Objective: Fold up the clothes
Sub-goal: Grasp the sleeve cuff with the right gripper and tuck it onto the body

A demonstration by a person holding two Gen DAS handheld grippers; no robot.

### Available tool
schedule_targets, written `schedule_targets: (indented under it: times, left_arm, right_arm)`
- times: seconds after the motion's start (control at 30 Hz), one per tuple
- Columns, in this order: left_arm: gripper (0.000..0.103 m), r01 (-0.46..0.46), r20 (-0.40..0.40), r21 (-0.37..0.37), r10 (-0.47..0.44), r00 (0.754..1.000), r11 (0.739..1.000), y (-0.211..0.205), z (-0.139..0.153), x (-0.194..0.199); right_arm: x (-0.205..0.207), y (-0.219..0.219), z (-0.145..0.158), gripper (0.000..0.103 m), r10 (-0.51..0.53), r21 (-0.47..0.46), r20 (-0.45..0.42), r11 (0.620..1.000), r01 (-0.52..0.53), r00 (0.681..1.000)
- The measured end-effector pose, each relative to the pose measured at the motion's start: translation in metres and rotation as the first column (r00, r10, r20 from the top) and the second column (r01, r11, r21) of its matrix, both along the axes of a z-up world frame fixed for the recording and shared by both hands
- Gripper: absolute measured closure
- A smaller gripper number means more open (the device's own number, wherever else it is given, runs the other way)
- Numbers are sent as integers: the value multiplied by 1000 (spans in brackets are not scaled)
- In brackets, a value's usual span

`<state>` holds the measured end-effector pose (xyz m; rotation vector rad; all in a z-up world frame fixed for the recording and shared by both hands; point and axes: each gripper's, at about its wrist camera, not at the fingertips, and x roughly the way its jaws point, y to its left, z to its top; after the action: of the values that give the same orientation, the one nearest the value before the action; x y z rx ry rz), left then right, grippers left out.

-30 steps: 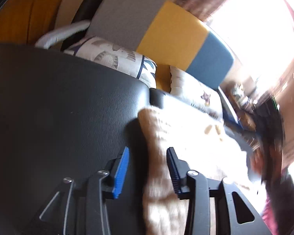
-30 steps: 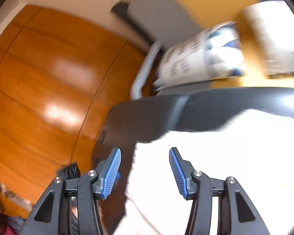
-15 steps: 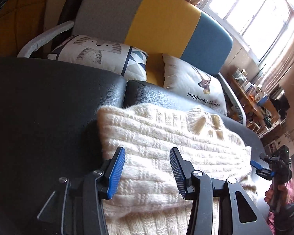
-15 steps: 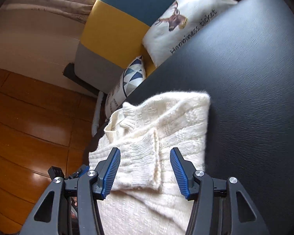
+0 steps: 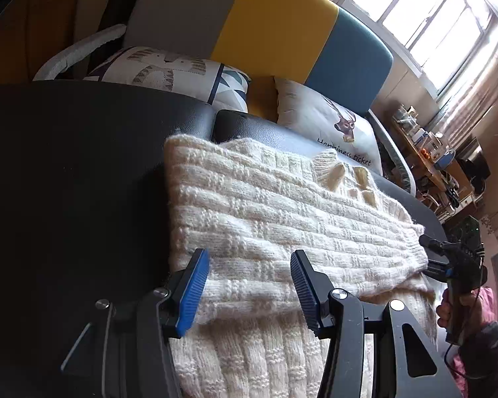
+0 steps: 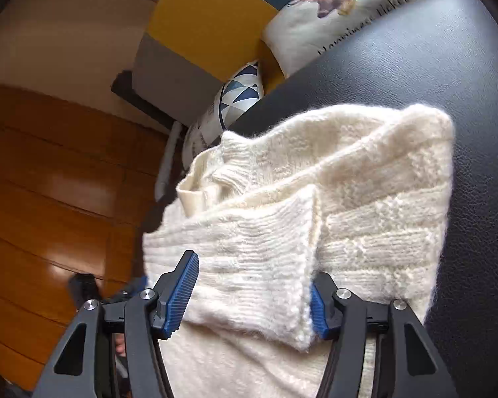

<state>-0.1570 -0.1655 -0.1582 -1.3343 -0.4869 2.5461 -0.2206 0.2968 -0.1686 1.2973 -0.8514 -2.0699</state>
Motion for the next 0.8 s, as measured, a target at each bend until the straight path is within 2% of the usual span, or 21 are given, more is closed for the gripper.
schedule_targets:
  times: [0.03,0.07,0.17,0.23,0.27,0.3,0.4,0.47,0.5,0.57,0.63,0.8]
  left_arm:
    - [50,2,-1,1,-2,1000,1000,0,0,3]
    - [50,4,1,5,-4,1000,1000,-1,-1,5]
    - [49,10,8,23,-10,1000,1000,-2,-1,13]
    - [48,13,10,28,-13,1000,1000,-3,-1,18]
    - [47,14,10,28,-15,1000,1000,-3,-1,21]
    - [47,16,10,28,-16,1000,1000,-4,-1,23]
    - [47,14,5,25,-14,1000,1000,-6,1,28]
    - [47,8,-10,17,-7,1000,1000,-9,5,33]
    - [47,3,-15,22,-2,1000,1000,-13,7,34]
    - [47,-11,-19,32,11,1000,999,-23,8,36]
    - [46,-41,-17,25,41,999,999,-37,9,32]
    - [46,-106,27,110,104,994,988,-69,5,9]
  right_arm:
    - [3,-5,3,37,12,28,-31,1000,-11,999]
    - [5,-12,5,30,33,55,-64,998,-29,997]
    - [6,-29,10,28,91,175,-92,982,-74,992]
    - [2,-33,12,55,23,254,-51,967,-10,998]
    - [2,-35,15,94,10,273,-59,962,7,998]
    - [2,-37,19,96,2,287,-75,958,20,997]
    - [8,-40,44,96,-13,299,-171,952,64,985]
    - [15,-35,60,96,-49,340,-234,931,129,971]
    - [18,-33,64,96,-57,398,-246,904,154,968]
    - [20,-28,53,96,-69,490,-212,856,167,975]
    - [21,-22,32,96,-78,496,-146,857,141,986]
    - [25,-11,12,94,-133,401,-134,899,177,982]
